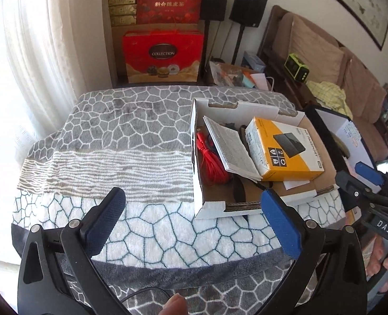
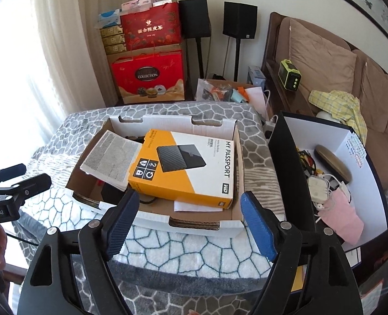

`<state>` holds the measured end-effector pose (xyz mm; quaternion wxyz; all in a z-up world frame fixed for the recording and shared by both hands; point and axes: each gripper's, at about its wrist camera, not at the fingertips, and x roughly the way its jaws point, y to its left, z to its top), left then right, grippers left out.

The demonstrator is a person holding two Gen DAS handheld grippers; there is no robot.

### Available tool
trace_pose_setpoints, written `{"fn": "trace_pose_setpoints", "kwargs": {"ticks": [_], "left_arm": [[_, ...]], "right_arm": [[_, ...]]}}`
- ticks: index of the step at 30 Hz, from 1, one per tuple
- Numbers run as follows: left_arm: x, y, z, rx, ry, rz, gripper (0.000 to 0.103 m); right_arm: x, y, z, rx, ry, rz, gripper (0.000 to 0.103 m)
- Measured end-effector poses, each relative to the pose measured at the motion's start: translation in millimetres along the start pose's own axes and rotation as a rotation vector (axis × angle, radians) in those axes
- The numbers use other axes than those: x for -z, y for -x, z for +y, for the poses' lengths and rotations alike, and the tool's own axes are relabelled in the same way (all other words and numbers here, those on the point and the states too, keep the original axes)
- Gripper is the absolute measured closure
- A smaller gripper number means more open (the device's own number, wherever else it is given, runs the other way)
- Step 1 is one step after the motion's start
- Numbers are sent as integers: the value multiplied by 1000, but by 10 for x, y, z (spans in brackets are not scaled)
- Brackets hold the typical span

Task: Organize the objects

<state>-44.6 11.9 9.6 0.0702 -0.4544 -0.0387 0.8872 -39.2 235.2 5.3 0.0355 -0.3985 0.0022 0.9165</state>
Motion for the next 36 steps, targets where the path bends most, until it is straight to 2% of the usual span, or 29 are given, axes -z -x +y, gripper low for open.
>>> {"fn": "trace_pose_setpoints", "kwargs": {"ticks": [4, 8, 17, 27, 36], "left_arm": [[87, 40, 4, -31, 11, -11, 0], [158, 107, 39, -62, 35, -39, 0], [303, 249, 53, -66, 54, -69, 0], [407, 397, -16, -30, 43, -83, 0], [493, 459, -87, -92, 19, -109, 0]], "right_arm": [[42, 43, 46, 18, -2, -11, 16], [92, 79, 81, 21, 2, -22, 1], [237, 174, 158, 77, -13, -49, 1], [361, 243, 163, 90, -42, -49, 1], [432, 371, 138, 88, -69, -70, 1]]}}
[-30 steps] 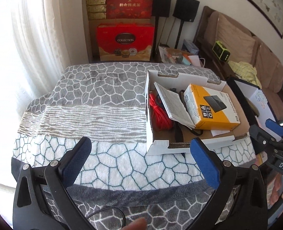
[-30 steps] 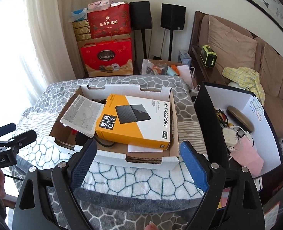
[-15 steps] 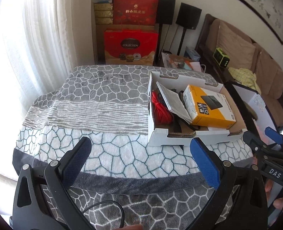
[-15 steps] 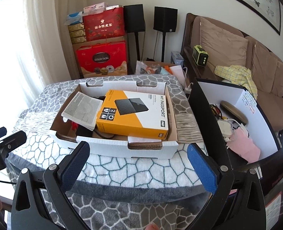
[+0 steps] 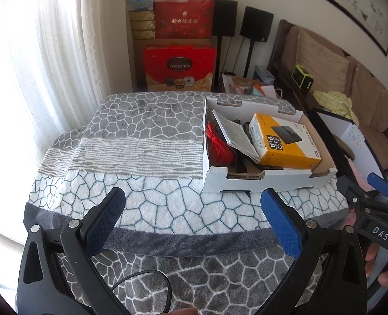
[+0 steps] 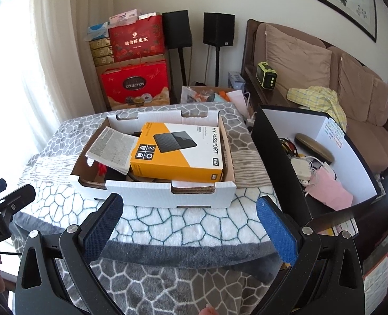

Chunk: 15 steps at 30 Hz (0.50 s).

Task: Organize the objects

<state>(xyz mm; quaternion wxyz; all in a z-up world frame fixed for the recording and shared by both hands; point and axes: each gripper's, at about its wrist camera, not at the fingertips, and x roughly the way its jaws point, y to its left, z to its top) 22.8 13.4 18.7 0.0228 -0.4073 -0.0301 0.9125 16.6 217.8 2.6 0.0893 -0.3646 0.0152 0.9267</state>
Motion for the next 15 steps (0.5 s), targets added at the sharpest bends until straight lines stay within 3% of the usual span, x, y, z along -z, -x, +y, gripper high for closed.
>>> {"fn": "trace_pose_setpoints", "kwargs": {"ticks": [15], "left_arm": [[71, -10, -22, 3, 0, 7, 0]], "right_arm": [[50, 40, 99, -6, 17, -5, 1]]}}
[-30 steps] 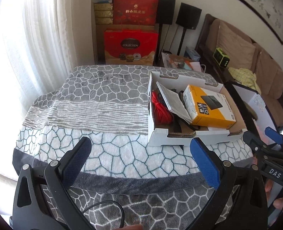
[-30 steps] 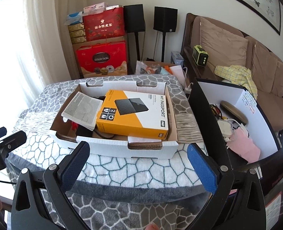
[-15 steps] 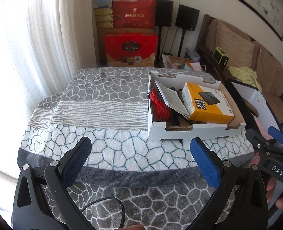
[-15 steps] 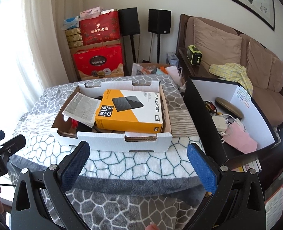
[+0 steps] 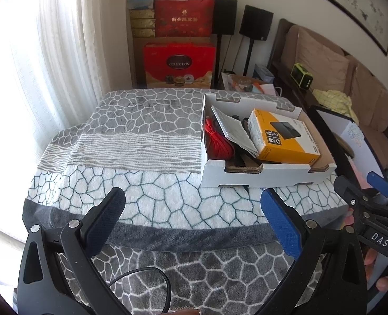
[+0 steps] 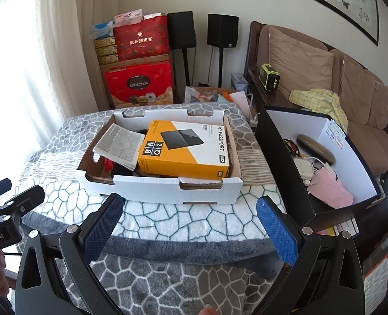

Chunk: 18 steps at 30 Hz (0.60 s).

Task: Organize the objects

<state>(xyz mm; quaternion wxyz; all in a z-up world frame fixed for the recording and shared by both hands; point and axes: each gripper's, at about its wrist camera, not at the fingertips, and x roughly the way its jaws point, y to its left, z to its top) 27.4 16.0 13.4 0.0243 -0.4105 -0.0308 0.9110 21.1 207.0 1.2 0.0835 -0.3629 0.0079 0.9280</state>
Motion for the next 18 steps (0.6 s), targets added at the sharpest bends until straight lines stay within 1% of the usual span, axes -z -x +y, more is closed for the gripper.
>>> {"fn": "trace_pose_setpoints", "kwargs": {"ticks": [4, 7, 18], "left_arm": [[-9, 4, -8, 0, -4, 4, 0], [-19, 23, -4, -21, -4, -5, 0], [-21, 18, 73, -22, 36, -4, 0]], "right_arm": [[4, 5, 10, -15, -8, 2, 1], [-2, 32, 15, -14, -8, -7, 1], [1, 9, 17, -12, -9, 0, 1]]}}
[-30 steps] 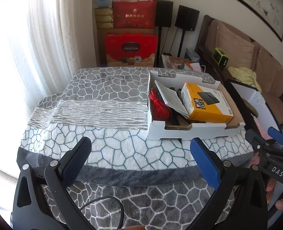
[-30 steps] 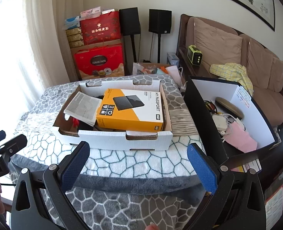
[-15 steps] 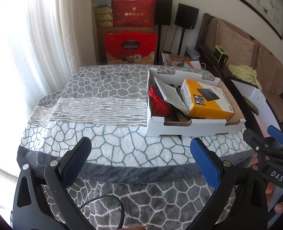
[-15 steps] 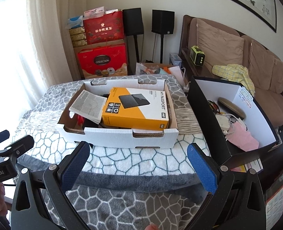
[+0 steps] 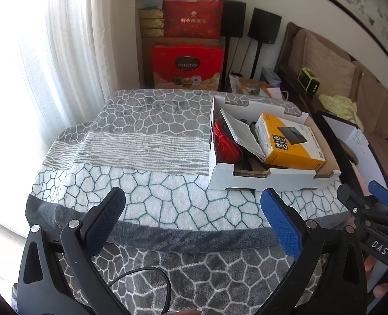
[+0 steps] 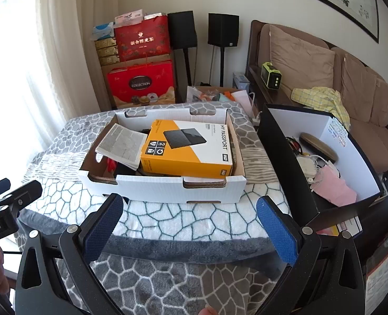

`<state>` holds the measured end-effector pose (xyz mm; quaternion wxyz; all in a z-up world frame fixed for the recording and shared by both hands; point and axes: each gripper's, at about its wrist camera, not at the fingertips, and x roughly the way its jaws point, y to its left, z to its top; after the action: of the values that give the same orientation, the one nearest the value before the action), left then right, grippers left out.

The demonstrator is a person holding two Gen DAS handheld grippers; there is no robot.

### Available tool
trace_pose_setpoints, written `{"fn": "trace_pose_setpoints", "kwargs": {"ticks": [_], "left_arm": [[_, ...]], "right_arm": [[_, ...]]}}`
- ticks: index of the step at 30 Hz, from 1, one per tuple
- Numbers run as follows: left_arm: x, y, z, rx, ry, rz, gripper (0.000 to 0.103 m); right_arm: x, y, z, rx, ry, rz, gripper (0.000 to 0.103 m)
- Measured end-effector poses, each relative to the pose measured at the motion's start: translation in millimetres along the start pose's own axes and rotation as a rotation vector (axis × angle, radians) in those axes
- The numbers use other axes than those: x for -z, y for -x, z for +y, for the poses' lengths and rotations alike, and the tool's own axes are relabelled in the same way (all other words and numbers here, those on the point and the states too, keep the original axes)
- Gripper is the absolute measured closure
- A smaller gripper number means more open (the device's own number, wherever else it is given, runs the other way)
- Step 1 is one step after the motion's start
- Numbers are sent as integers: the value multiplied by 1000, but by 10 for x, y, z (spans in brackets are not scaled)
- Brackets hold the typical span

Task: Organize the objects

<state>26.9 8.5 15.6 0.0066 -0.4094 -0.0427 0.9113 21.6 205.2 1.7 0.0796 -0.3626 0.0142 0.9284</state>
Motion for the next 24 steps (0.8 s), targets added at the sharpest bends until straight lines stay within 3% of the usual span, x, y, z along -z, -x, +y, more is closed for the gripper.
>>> {"fn": "trace_pose_setpoints", "kwargs": {"ticks": [24], "left_arm": [[11, 6, -47, -23, -27, -7, 0]], "right_arm": [[-7, 3, -2, 2, -6, -3, 1]]}}
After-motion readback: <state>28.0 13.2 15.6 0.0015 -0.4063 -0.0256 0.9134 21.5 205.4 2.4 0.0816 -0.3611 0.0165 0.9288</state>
